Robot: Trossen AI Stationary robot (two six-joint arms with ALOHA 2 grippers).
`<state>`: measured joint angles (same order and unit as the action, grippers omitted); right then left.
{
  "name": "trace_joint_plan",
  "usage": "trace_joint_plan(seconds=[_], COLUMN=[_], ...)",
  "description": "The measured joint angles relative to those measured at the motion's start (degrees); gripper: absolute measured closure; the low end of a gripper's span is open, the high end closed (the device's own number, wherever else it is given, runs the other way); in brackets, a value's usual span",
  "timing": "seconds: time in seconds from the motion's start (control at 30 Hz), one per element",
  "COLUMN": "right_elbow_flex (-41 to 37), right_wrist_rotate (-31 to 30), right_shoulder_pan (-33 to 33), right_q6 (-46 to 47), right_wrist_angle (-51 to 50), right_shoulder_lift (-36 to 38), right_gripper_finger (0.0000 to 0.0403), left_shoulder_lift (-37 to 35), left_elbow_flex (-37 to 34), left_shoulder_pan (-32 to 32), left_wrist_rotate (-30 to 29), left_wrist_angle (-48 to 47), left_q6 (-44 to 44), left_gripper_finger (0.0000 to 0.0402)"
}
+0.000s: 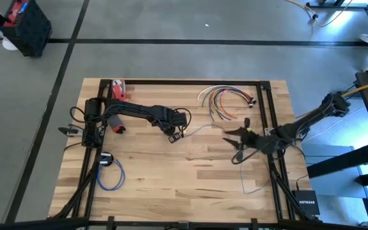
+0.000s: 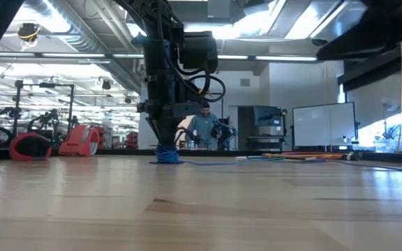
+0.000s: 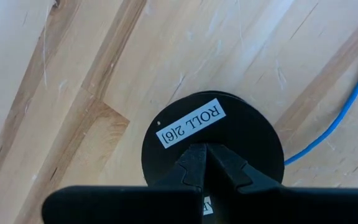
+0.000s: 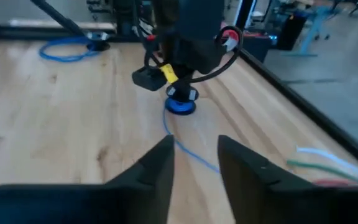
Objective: Coil cords
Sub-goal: Uncoil the blue cable wire from the spool
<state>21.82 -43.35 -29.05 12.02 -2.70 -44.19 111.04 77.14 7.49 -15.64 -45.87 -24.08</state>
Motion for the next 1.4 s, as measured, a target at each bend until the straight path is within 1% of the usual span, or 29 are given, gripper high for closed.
trace_joint_plan(seconds=[0.1, 0.2, 0.33, 0.5, 0.6, 0.7, 0.77, 0.9, 1.0, 1.07, 1.2, 1.3, 1.4], right_elbow_flex=[0.00, 0.00, 0.00, 0.00, 0.01, 1.37, 3.67, 9.29, 13.91, 16.45, 20.92, 22.17, 22.18], right_wrist_rotate=[2.84, 7.15, 17.91, 34.71, 42.15, 49.80, 51.03, 50.60, 50.70, 51.89, 53.39, 53.69, 53.32], right_shoulder_pan=[5.33, 12.03, 22.90, 35.32, 39.92, 42.00, 42.25, 42.24, 42.24, 42.24, 42.26, 42.24, 42.17], right_q6=[-5.94, -9.74, -15.63, -19.47, -21.10, -23.75, -25.59, -28.55, -29.98, -30.55, -31.81, -32.04, -33.42], right_wrist_angle=[5.77, 12.11, 17.59, 25.22, 30.36, 32.34, 32.43, 31.40, 27.70, 24.72, 18.65, 15.91, 15.06], right_shoulder_lift=[-5.56, -11.57, -19.50, -29.58, -35.72, -41.36, -44.97, -51.89, -56.45, -59.21, -62.16, -62.59, -62.61], right_gripper_finger=[0.0243, 0.0226, 0.0222, 0.0222, 0.0222, 0.0222, 0.0222, 0.0222, 0.0222, 0.0222, 0.0227, 0.0256, 0.0308], left_shoulder_lift=[0.00, 0.00, 0.00, 0.00, 0.00, 0.00, 0.00, 0.00, 0.00, 0.00, 0.00, 0.00, -0.02], left_elbow_flex=[0.00, 0.00, 0.00, 0.00, 0.00, 0.00, 0.00, 0.00, 0.00, 0.00, -0.02, -0.02, -0.02], left_shoulder_pan=[0.00, 0.00, 0.00, 0.00, 0.00, 0.00, 0.00, 0.00, 0.00, 0.00, 0.00, 0.00, 0.00], left_wrist_rotate=[-0.01, 0.00, 0.00, -0.02, -0.02, -0.02, -0.02, -0.02, -0.02, -0.02, -0.01, -0.02, -0.02], left_wrist_angle=[-0.02, 0.01, -0.01, 0.02, 0.02, 0.05, 0.04, 0.05, -0.02, -0.04, -0.02, -0.02, 0.00], left_q6=[0.00, 0.00, 0.00, 0.08, 0.48, 0.48, 0.48, 0.46, 0.46, 0.46, 0.57, 0.50, 0.50], left_gripper_finger=[0.0402, 0.0402, 0.0401, 0.0402, 0.0401, 0.0401, 0.0401, 0.0401, 0.0402, 0.0401, 0.0401, 0.0402, 0.0402])
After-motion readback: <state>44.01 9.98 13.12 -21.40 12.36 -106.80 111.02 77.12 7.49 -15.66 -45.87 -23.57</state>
